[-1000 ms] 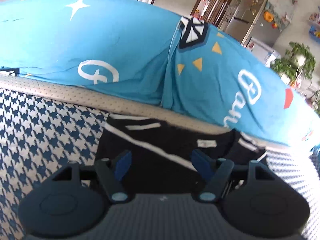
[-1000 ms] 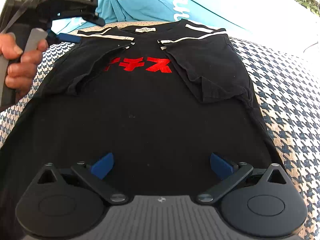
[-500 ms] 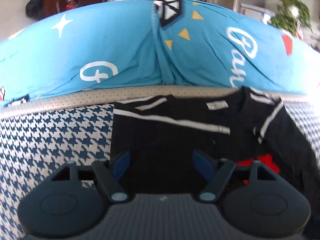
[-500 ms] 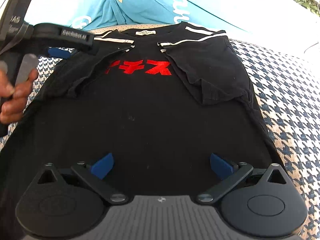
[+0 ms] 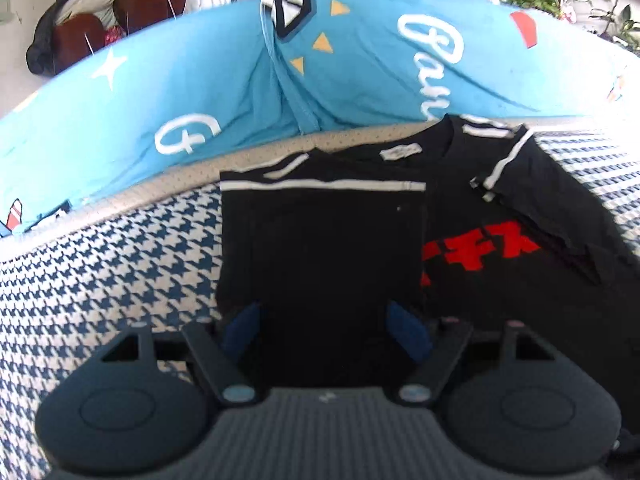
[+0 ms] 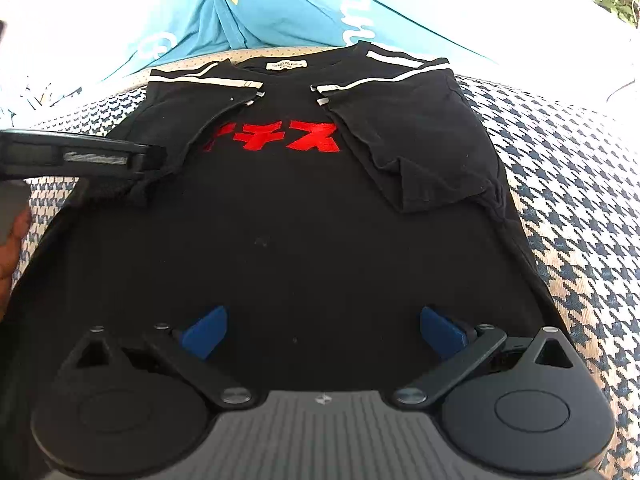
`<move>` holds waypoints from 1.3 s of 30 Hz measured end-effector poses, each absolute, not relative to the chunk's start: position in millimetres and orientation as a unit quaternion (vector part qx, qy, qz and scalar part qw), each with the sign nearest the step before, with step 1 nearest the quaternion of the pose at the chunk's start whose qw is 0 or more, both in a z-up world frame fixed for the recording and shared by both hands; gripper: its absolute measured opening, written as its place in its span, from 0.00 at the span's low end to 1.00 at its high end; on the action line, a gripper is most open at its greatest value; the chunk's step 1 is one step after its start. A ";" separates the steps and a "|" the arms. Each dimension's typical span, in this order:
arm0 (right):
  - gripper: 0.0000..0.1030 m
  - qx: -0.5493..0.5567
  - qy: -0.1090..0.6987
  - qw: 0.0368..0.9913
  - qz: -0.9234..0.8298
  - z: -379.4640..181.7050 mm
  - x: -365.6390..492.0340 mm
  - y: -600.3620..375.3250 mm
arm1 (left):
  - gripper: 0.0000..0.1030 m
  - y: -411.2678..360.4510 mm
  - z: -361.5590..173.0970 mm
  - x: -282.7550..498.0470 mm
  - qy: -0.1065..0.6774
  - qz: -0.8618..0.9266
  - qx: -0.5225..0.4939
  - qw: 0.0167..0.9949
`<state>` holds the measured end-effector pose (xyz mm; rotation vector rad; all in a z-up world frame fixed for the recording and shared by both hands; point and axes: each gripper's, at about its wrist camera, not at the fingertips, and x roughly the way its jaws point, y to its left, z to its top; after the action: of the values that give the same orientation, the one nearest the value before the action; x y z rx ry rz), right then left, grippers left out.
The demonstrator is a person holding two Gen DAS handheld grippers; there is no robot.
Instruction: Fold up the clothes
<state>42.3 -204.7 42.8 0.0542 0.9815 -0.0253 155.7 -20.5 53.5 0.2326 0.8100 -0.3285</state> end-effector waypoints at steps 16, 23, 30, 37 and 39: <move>1.00 0.015 0.458 0.889 -0.009 41.3 35.9 -202.7 | 0.83 16.6 56.6 135.0 0.402 -0.124 0.072 0.905; 1.00 0.021 0.438 0.898 -0.024 39.1 30.4 -199.9 | 0.83 11.9 51.2 140.1 0.406 -0.132 0.060 0.902; 1.00 0.012 0.434 0.901 -0.018 39.5 29.0 -199.8 | 0.83 -6.2 31.4 138.4 0.428 -0.138 0.089 0.889; 1.00 0.003 0.443 0.896 0.003 42.3 21.4 -200.2 | 0.89 -10.6 28.2 128.5 0.434 -0.131 0.094 0.886; 1.00 -0.003 0.448 0.894 0.012 43.2 18.4 -200.7 | 0.89 -10.6 30.4 126.0 0.437 -0.130 0.093 0.885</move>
<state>18.4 -200.7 43.2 -0.0069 0.9282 0.0243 126.0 -10.6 30.4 0.1927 0.9085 -0.2712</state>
